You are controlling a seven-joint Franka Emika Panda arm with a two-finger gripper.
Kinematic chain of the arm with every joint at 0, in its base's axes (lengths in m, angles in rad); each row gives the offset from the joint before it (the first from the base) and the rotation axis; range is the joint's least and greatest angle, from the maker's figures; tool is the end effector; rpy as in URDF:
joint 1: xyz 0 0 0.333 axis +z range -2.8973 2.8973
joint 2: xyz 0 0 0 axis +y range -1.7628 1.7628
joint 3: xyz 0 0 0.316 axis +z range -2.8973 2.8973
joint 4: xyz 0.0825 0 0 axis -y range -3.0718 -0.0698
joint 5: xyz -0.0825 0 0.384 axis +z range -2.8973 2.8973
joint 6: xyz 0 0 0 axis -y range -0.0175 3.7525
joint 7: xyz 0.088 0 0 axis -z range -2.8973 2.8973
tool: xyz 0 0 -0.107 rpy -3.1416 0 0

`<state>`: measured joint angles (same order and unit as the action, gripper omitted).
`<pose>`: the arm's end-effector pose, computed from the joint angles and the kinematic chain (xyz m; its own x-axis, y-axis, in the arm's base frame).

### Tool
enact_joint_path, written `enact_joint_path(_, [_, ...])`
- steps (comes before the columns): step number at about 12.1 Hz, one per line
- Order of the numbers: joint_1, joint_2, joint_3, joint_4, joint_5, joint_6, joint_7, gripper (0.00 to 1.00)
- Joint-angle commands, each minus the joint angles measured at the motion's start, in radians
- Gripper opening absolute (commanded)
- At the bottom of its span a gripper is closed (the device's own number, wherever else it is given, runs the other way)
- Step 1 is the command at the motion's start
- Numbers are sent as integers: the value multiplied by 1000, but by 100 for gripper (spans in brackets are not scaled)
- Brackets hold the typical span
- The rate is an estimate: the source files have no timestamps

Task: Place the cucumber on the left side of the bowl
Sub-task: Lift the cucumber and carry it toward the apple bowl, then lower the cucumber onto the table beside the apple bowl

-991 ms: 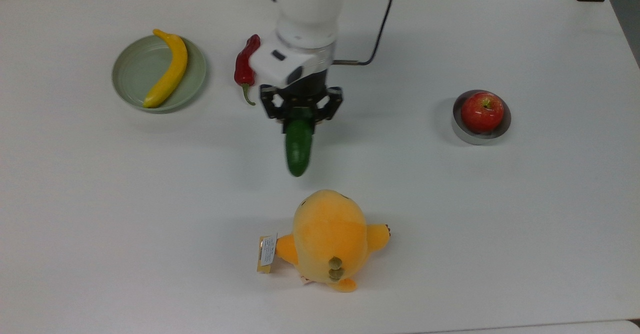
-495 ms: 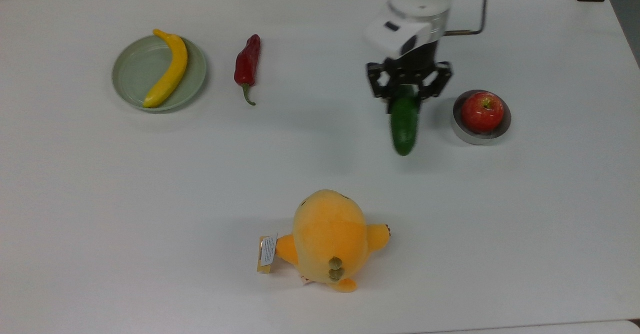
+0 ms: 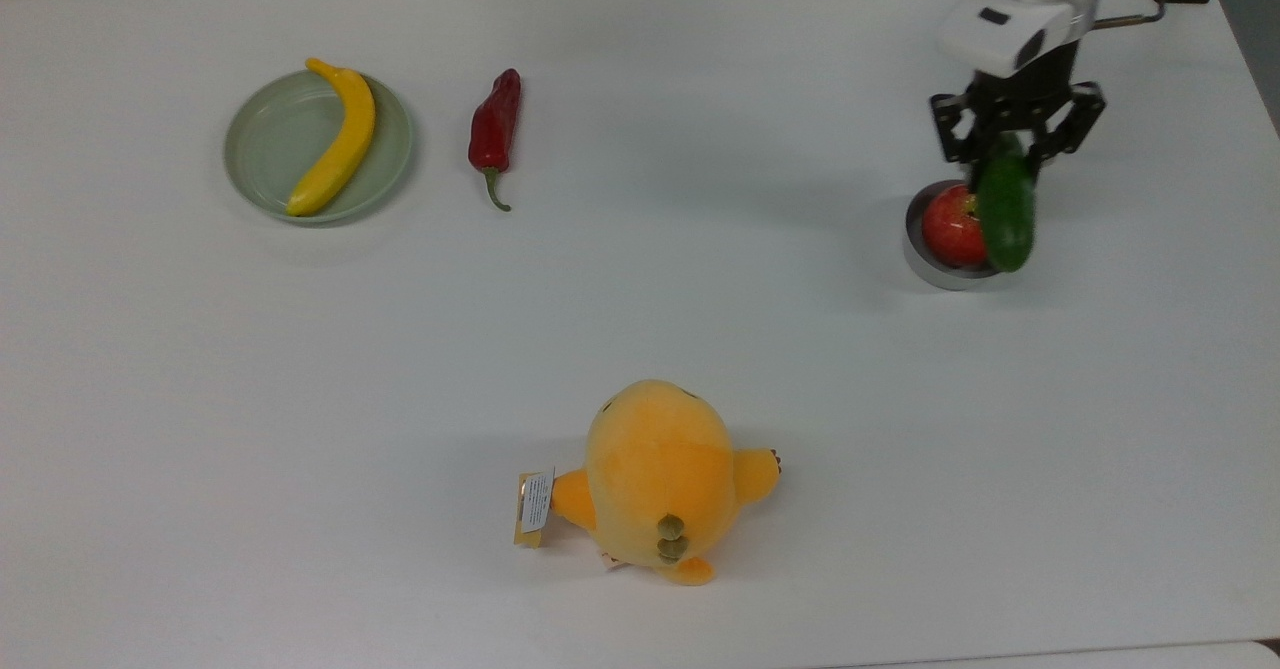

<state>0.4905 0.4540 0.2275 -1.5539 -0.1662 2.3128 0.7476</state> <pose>0.5535 0.4461 0.4241 0.9646 0.0007 0.2636 0.0481 -0.9837 -0.1731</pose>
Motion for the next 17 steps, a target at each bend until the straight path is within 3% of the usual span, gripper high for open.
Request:
enact_joint_path(1, [63,44,3,20,1,37,16,14])
enact_joint_path(3, [65,109,52,60,-27,39,16,14])
enact_joint_path(5, [89,153,56,84,-94,98,16,14])
enact_joint_path(10, [102,210,56,98,-113,175,15,17])
enact_joint_path(14, [94,227,50,98,-121,208,15,25])
enact_joint_path(17, [91,227,50,98,-122,208,15,41])
